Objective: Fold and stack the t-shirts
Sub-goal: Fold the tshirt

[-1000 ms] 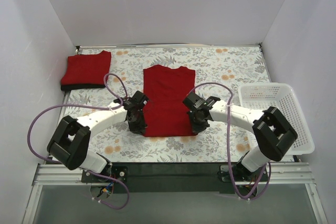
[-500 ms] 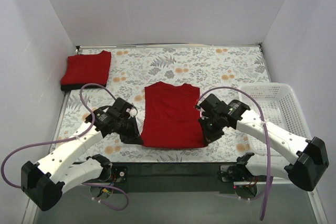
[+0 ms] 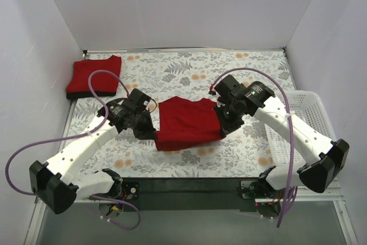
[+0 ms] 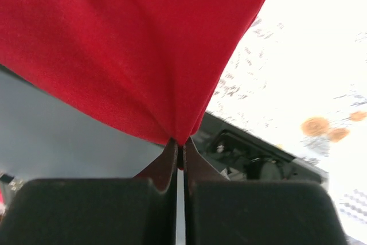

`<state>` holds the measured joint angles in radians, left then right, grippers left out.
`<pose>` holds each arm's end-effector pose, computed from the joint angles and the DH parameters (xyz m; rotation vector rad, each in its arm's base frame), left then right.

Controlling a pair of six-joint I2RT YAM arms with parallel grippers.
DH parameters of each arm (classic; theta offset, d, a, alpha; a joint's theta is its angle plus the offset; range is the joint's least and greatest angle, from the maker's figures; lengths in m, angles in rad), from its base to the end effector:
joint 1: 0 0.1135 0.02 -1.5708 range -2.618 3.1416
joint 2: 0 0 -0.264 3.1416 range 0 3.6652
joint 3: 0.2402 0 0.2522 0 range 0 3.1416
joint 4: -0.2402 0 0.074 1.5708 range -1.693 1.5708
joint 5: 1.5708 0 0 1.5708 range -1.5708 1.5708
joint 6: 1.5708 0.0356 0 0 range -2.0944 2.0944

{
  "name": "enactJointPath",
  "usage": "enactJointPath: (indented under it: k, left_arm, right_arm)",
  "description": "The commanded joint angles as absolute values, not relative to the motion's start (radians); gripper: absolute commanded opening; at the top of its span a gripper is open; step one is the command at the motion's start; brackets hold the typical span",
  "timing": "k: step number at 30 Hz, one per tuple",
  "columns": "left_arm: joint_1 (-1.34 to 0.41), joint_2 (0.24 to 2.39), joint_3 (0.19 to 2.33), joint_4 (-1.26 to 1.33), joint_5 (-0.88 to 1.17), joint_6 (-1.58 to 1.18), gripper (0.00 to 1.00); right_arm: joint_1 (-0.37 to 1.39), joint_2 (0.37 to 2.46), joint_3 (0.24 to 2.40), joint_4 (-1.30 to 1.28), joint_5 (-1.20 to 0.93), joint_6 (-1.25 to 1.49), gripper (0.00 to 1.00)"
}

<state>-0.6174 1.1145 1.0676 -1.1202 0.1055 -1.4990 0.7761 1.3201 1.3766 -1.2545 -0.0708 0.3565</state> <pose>0.1561 -0.1155 0.2983 -1.2397 2.7031 -0.6073 0.1664 0.1668 0.3410 -0.6102 2.7748 0.3724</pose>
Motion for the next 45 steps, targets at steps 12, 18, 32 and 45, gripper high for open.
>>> enactJointPath:
  k: [12,18,32,45]
  left_arm:
    - [-0.58,1.344,1.169,-0.934,-0.178,-1.463,0.0]
    - [-0.557,1.431,1.204,-0.848,-0.192,-1.414,0.0]
    - [-0.457,1.578,1.141,-0.68,-0.193,-1.405,0.0]
    - [-0.439,1.669,1.092,-0.558,-0.199,-1.39,0.0]
  right_arm:
    - [0.519,1.485,1.52,-1.226,-0.034,0.123,0.01]
    - [0.476,1.594,1.569,-1.177,-0.058,0.081,0.01]
    - [0.43,1.804,1.606,-1.019,-0.052,0.023,0.01]
    - [0.413,1.888,1.539,-0.893,-0.008,0.044,0.01]
